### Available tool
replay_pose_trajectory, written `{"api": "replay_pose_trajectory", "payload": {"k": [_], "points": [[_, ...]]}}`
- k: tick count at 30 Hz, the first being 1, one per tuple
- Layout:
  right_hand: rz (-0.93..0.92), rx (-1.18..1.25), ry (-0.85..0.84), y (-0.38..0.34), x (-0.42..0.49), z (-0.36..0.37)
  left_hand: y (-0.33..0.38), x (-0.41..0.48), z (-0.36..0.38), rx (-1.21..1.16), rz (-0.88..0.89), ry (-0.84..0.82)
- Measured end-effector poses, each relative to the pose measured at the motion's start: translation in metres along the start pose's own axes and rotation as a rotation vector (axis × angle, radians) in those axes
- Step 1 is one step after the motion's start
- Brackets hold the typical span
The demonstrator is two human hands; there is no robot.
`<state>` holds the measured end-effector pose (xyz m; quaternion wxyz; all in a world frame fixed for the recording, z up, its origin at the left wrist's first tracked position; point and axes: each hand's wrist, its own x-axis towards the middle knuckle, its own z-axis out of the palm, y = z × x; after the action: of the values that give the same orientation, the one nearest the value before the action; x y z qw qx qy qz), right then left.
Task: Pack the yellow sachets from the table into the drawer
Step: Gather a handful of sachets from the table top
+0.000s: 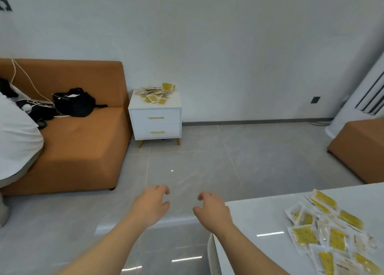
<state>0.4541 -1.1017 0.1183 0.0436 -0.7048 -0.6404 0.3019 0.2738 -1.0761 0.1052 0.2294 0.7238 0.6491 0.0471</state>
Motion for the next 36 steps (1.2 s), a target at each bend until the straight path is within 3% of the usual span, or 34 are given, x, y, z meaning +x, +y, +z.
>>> {"api": "replay_pose_trajectory", "payload": {"k": [8, 15, 26, 36], "points": [[0.087, 0.058, -0.017, -0.111, 0.146, -0.011, -0.071, 0.154, -0.080, 0.006, 0.064, -0.092], [0.103, 0.071, -0.046, -0.148, 0.299, -0.028, -0.113, 0.303, -0.117, 0.014, 0.039, -0.147], [0.021, 0.113, -0.029, -0.216, 0.589, -0.114, -0.149, 0.572, -0.199, -0.043, -0.085, -0.144], [0.060, 0.060, -0.116, -0.285, 0.803, -0.134, -0.235, 0.782, -0.261, -0.149, -0.119, -0.153]]}}
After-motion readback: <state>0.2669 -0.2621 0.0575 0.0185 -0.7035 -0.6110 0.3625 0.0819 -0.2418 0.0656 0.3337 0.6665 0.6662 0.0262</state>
